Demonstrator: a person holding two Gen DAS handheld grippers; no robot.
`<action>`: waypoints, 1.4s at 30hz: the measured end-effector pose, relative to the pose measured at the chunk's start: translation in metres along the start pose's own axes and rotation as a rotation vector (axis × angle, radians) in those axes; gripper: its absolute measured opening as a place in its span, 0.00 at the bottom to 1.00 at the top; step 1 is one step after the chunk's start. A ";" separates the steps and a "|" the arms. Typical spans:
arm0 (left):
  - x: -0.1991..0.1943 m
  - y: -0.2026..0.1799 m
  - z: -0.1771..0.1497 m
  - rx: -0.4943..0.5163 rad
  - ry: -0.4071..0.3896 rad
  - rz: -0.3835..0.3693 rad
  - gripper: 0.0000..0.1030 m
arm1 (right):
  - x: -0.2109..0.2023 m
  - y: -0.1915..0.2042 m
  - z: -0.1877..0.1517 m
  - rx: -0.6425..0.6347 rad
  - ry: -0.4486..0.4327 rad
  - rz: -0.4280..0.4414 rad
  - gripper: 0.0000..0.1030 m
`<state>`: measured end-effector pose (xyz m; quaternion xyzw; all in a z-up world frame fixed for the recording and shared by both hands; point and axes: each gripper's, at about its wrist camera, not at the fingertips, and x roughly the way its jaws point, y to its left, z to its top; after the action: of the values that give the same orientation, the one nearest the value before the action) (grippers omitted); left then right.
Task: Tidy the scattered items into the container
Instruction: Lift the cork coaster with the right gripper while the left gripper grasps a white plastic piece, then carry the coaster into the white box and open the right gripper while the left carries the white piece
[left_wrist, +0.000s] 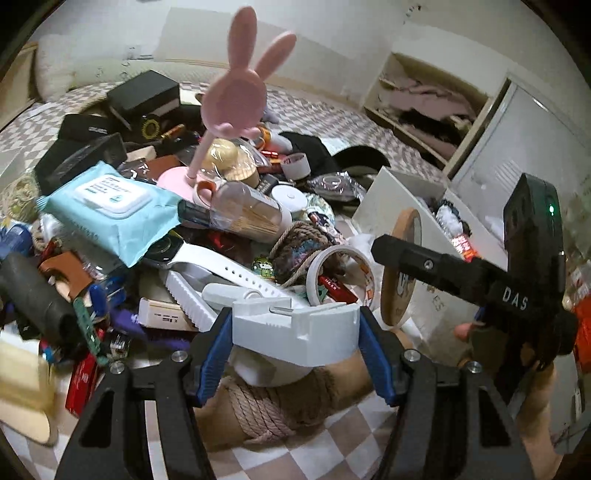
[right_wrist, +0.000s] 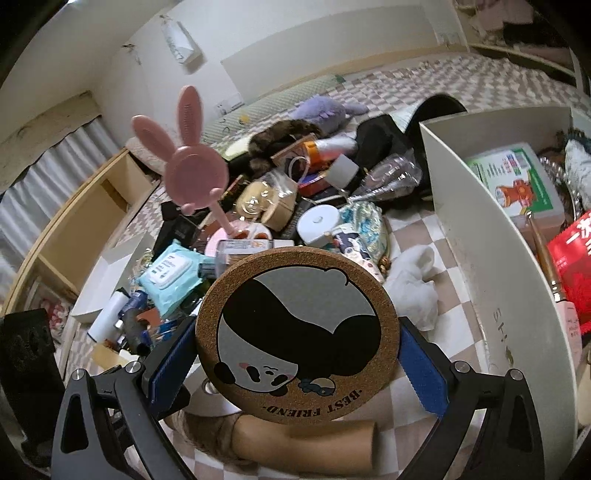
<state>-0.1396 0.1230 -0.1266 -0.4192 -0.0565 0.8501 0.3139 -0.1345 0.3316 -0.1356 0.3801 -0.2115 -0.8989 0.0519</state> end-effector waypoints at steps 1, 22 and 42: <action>-0.004 -0.001 -0.001 -0.005 -0.011 0.001 0.63 | -0.002 0.002 -0.001 -0.005 -0.005 0.002 0.98; -0.097 -0.016 -0.013 -0.074 -0.242 0.005 0.63 | -0.060 0.010 -0.022 0.023 -0.101 0.022 0.98; -0.157 -0.028 -0.034 -0.122 -0.360 0.040 0.63 | -0.126 0.042 -0.024 -0.007 -0.160 0.181 0.98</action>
<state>-0.0297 0.0489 -0.0323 -0.2794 -0.1546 0.9125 0.2556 -0.0310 0.3176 -0.0496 0.2864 -0.2453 -0.9188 0.1168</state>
